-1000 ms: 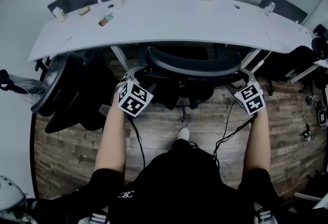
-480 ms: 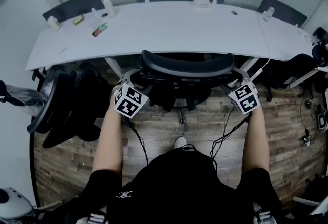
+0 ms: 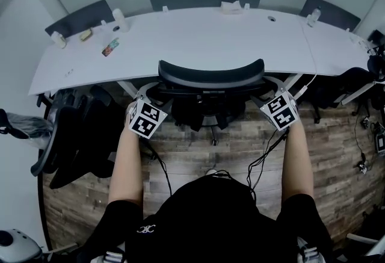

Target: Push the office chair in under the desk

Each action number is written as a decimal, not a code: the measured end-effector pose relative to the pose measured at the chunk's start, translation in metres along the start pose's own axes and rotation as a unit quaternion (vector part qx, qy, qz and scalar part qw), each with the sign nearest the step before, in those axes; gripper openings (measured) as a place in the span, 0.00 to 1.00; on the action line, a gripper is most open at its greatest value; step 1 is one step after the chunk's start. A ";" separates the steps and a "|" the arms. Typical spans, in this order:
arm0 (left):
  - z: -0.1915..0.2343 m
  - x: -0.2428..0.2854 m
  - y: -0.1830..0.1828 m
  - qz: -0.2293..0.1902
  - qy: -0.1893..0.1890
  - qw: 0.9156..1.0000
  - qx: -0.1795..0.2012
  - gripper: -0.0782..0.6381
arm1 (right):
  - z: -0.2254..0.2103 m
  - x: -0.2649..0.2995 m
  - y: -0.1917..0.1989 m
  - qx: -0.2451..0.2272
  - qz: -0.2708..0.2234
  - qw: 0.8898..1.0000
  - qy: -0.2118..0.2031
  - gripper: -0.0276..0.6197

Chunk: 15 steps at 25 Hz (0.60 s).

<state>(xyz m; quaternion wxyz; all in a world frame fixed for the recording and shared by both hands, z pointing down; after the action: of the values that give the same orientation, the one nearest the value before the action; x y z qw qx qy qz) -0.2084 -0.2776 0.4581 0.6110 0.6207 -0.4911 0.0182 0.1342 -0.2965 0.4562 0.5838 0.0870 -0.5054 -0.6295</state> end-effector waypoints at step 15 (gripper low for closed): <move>0.046 0.045 -0.025 -0.022 -0.019 1.000 0.006 0.49 | -0.046 0.053 -0.007 0.000 -0.007 1.000 0.004 0.51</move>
<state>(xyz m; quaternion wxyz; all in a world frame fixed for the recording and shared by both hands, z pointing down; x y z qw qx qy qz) -0.1956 -0.3457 0.4559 0.5982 0.6353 -0.4885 -0.0039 0.1458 -0.3662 0.4543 0.5814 0.0933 -0.5028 -0.6329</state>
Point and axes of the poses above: the fingertips, and each gripper's own axes: x forward along the fingers, z to its left, y out of its underside, the point moved 5 cm from there along -x, backward along the fingers, and after that the axes turned 11 degrees about y, right-handed, at the moved point
